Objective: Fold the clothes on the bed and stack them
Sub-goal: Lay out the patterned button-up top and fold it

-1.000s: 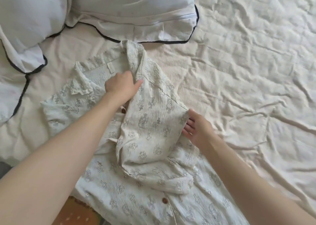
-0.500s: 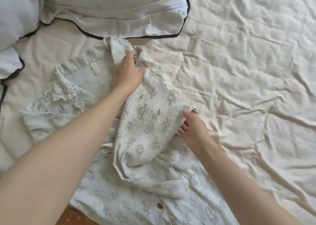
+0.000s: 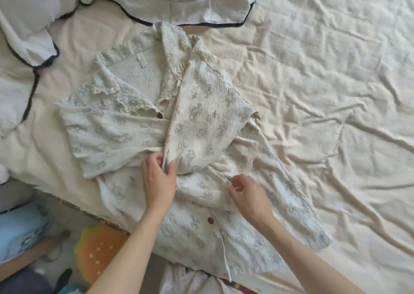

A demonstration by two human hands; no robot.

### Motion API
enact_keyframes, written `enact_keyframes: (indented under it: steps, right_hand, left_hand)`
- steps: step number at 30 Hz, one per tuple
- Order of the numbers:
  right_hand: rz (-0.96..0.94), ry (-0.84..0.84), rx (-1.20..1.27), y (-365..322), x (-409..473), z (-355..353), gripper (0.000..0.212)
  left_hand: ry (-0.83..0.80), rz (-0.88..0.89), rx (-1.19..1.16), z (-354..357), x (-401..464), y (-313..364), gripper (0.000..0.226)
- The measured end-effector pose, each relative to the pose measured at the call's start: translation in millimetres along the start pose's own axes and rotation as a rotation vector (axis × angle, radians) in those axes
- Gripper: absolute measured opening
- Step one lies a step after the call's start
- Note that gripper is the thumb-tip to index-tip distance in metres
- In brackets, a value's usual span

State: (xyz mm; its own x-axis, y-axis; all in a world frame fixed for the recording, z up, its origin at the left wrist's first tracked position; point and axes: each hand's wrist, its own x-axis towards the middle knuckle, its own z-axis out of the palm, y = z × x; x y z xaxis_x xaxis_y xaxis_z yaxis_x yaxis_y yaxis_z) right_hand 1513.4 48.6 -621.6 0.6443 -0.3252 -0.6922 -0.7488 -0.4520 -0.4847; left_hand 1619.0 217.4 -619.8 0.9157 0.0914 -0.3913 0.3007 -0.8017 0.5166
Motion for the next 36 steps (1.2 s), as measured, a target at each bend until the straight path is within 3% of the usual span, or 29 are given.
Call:
enact_keyframes:
  steps: [3, 6, 9, 11, 14, 17, 19, 21, 23, 24, 27, 29, 30, 31, 33, 36]
  right_hand:
    - [-0.019, -0.06, -0.046, 5.1, -12.3, 13.0, 0.032]
    - [-0.091, -0.098, -0.097, 4.5, -20.2, 21.9, 0.023]
    - [-0.251, -0.146, -0.093, 0.9, -30.8, 28.4, 0.019]
    - [-0.253, -0.17, -0.01, -1.7, -37.2, 29.0, 0.025]
    - [0.132, 0.034, 0.37, -6.8, -34.4, 19.5, 0.034]
    - [0.586, -0.047, 1.073, -4.1, -13.7, 5.3, 0.028]
    - [0.704, -0.118, 1.372, -4.2, 0.2, -1.0, 0.031]
    - [0.729, -0.116, 1.5, -5.9, 8.0, -4.5, 0.02]
    - [0.683, -0.084, 1.466, -6.7, 10.5, -5.6, 0.004]
    - [0.633, -0.049, 1.38, -6.7, 10.1, -7.0, 0.006]
    - [0.514, 0.029, 1.123, 3.2, 6.6, -10.4, 0.045]
    - [0.473, 0.031, 1.046, 6.3, 2.1, -13.6, 0.035]
    - [0.47, 0.03, 1.013, 9.2, 1.1, -14.7, 0.033]
    - [0.48, 0.025, 0.973, 12.1, 0.1, -14.7, 0.033]
    - [0.505, -0.006, 0.896, 16.1, -2.8, -11.2, 0.035]
    - [0.443, -0.126, 0.82, 7.4, -15.3, 1.2, 0.034]
  left_hand:
    - [-0.154, -0.328, -0.151, 6.3, -20.0, -15.1, 0.025]
    - [-0.332, -0.602, -0.341, 12.0, -32.1, -16.5, 0.036]
    - [-0.326, -0.611, -0.454, 11.6, -42.5, -8.8, 0.032]
    - [-0.29, -0.575, -0.549, 5.3, -48.2, -3.9, 0.017]
    - [-0.206, -0.502, -0.61, -8.5, -53.3, -1.5, 0.005]
    - [-0.125, -0.444, -0.656, -20.9, -55.6, 1.4, 0.011]
    - [-0.129, -0.407, -0.656, -28.1, -57.5, 5.7, 0.009]
    - [-0.181, -0.347, -0.669, -33.5, -59.6, 10.7, 0.007]
    - [-0.236, -0.282, -0.688, -38.7, -62.4, 16.3, 0.014]
    - [-0.255, -0.258, -0.699, -41.7, -63.9, 19.7, 0.017]
    - [-0.313, -0.22, -0.723, -47.7, -64.7, 31.2, 0.031]
    - [-0.364, -0.196, -0.725, -50.5, -63.0, 38.0, 0.033]
    - [-0.387, -0.197, -0.736, -50.1, -61.4, 38.7, 0.023]
    - [-0.408, -0.22, -0.737, -50.1, -59.7, 38.8, 0.019]
    - [-0.438, -0.31, -0.722, -46.9, -54.6, 29.0, 0.048]
    - [-0.443, -0.455, -0.654, -38.7, -48.5, 4.4, 0.048]
